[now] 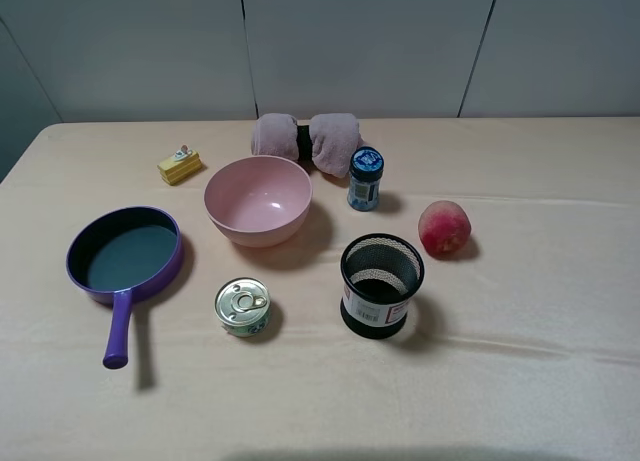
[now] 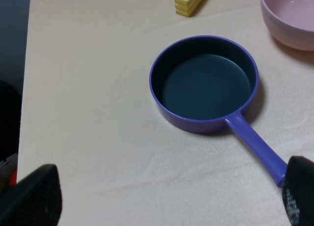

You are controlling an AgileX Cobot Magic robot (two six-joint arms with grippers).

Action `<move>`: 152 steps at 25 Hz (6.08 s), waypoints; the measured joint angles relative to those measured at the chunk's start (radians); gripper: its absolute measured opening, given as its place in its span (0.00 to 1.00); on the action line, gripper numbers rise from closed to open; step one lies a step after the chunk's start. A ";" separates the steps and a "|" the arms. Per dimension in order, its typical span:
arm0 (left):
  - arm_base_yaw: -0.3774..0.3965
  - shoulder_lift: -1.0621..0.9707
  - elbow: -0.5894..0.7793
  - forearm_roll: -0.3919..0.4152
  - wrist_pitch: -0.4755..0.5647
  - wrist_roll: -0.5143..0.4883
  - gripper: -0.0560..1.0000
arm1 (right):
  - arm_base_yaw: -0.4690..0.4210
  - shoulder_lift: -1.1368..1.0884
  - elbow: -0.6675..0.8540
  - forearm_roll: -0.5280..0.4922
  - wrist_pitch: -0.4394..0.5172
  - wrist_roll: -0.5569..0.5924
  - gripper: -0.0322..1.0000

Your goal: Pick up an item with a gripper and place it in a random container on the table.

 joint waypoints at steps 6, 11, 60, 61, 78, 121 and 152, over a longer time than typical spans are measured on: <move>0.000 0.000 0.000 0.000 0.000 0.000 0.91 | 0.000 0.000 0.000 0.000 0.000 0.000 0.70; 0.000 0.000 0.000 0.000 0.000 0.000 0.91 | 0.000 0.000 0.000 0.000 0.000 0.000 0.70; 0.000 0.000 0.000 0.000 0.000 0.000 0.91 | 0.000 0.000 0.000 -0.021 0.000 0.000 0.70; 0.000 0.000 0.000 0.000 0.000 0.000 0.91 | 0.000 0.000 0.000 -0.021 0.000 0.000 0.70; 0.000 0.000 0.000 0.000 0.000 0.000 0.91 | 0.000 0.282 -0.057 -0.011 -0.044 0.000 0.70; 0.000 0.000 0.000 0.000 0.000 0.000 0.91 | 0.274 1.589 -0.790 0.000 -0.176 -0.208 0.70; 0.000 0.000 0.000 0.000 0.000 0.000 0.91 | 0.425 2.084 -1.143 0.106 -0.197 -0.487 0.70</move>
